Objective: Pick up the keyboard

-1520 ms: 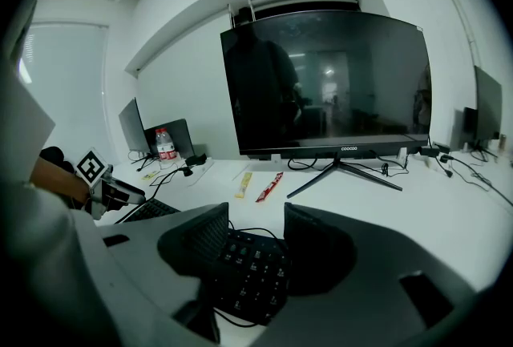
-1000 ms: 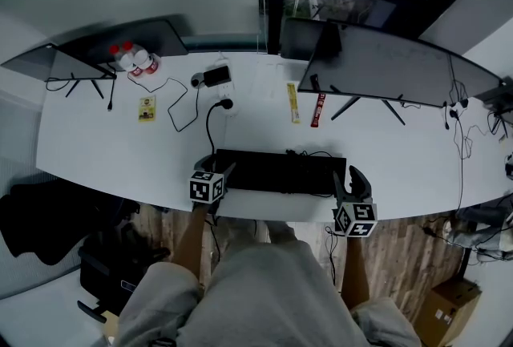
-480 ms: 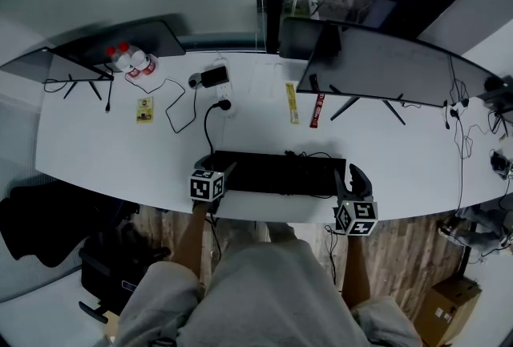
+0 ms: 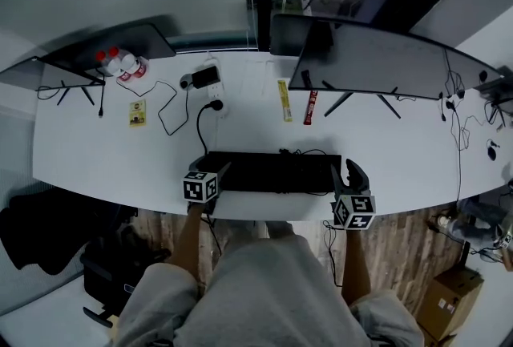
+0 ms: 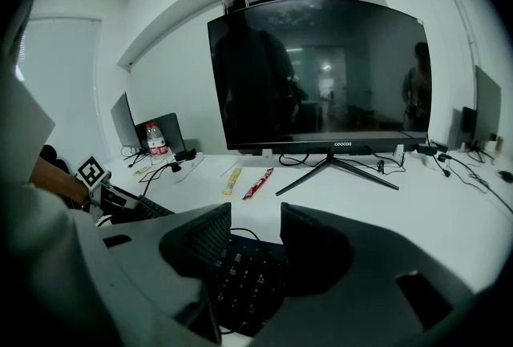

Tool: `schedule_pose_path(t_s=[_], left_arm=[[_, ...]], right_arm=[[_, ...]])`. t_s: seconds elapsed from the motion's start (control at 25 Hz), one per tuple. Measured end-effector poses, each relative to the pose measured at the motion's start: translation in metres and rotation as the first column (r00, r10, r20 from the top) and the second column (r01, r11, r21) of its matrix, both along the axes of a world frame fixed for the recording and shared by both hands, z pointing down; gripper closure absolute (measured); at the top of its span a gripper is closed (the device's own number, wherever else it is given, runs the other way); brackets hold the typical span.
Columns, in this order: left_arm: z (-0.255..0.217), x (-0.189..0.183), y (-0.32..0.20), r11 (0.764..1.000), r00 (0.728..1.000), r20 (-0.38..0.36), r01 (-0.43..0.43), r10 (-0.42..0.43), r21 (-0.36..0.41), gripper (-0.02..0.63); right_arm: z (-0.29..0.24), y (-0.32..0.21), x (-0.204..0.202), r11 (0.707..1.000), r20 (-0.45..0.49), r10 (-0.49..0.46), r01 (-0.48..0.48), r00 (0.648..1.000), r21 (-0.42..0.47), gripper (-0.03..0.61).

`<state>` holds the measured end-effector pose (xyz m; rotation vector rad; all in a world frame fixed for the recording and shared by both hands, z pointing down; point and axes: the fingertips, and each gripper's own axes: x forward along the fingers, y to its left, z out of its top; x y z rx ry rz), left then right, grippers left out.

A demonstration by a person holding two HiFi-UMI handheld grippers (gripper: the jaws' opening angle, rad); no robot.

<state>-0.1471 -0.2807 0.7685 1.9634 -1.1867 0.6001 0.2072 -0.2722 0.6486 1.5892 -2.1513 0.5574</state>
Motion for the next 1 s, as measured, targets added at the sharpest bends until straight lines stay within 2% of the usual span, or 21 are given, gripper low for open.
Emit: schedule_pose_path(t_s=[0.32, 0.56, 0.72, 1.0], left_arm=[[0.000, 0.000, 0.000, 1.000, 1.000, -0.002, 0.011, -0.011, 0.010, 0.307], [0.000, 0.001, -0.001, 1.000, 1.000, 0.001, 0.014, -0.014, 0.017, 0.307], [0.000, 0.000, 0.000, 1.000, 1.000, 0.000, 0.015, -0.015, 0.020, 0.307], [0.000, 0.001, 0.000, 1.000, 1.000, -0.002, 0.017, -0.017, 0.022, 0.307]], right_arm=[[0.017, 0.002, 0.002, 0.999, 0.011, -0.010, 0.011, 1.000, -0.049, 0.363], [0.044, 0.004, 0.002, 0.990, 0.056, -0.026, 0.033, 0.998, -0.136, 0.314], [0.064, 0.005, 0.004, 0.982, 0.051, -0.025, 0.034, 0.998, -0.187, 0.293], [0.084, -0.001, 0.010, 0.968, 0.076, 0.010, 0.010, 0.997, -0.250, 0.272]])
